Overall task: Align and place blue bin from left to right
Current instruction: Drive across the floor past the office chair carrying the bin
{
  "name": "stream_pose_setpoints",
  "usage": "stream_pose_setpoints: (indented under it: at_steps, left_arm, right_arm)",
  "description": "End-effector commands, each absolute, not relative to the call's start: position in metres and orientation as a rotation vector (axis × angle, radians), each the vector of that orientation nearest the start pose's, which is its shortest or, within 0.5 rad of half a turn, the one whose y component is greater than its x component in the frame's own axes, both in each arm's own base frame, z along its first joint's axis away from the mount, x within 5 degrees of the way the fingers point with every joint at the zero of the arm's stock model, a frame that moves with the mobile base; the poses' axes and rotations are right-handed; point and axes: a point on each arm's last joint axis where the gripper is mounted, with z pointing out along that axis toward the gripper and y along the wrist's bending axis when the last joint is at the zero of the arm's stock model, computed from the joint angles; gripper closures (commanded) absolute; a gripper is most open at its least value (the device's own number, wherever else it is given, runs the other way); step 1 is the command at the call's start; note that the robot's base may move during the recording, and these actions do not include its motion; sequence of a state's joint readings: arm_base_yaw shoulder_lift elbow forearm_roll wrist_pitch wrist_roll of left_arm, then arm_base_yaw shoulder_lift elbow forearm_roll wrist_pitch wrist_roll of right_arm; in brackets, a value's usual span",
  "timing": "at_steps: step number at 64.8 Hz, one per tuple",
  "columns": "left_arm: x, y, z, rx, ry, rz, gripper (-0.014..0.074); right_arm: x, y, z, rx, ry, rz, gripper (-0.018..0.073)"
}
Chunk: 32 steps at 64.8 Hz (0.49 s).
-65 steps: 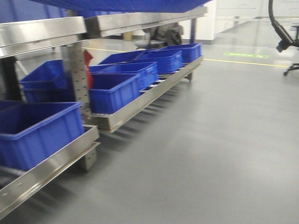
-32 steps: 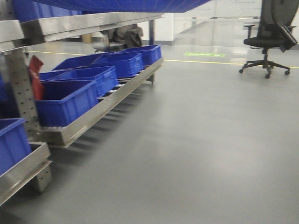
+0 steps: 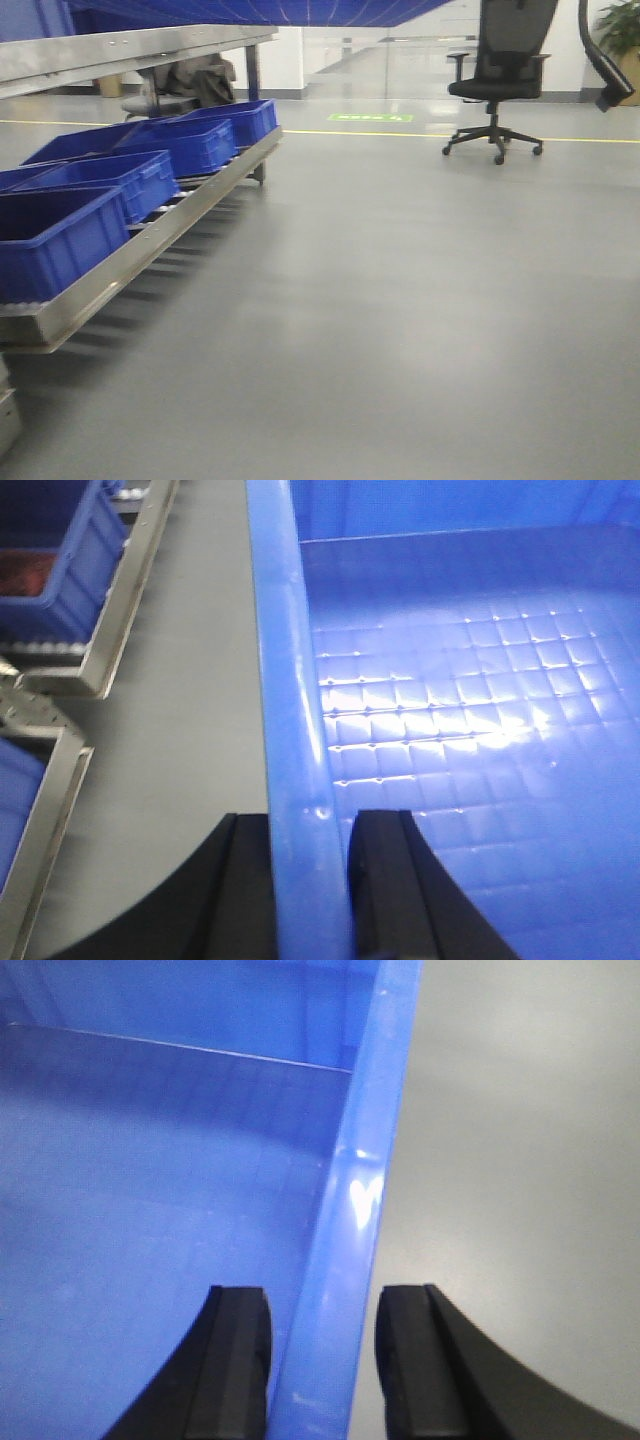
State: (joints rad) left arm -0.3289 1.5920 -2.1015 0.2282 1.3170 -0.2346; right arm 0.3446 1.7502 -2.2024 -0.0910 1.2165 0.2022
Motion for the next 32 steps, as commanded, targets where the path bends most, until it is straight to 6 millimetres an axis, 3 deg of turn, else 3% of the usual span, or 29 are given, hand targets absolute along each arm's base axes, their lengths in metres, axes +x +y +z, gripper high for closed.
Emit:
stream_pose_setpoints:
  at_steps: [1, 32]
  left_arm:
    - [0.2858, -0.0873, 0.5268, 0.098, 2.129, -0.133, 0.0606]
    - [0.2858, -0.0871, 0.5269, 0.097, 2.129, -0.13, 0.0606]
  right_arm:
    - [0.345, 0.1173, 0.4987, -0.125, 2.125, 0.221, 0.0638]
    - [0.345, 0.1173, 0.4987, -0.125, 2.125, 0.221, 0.0638]
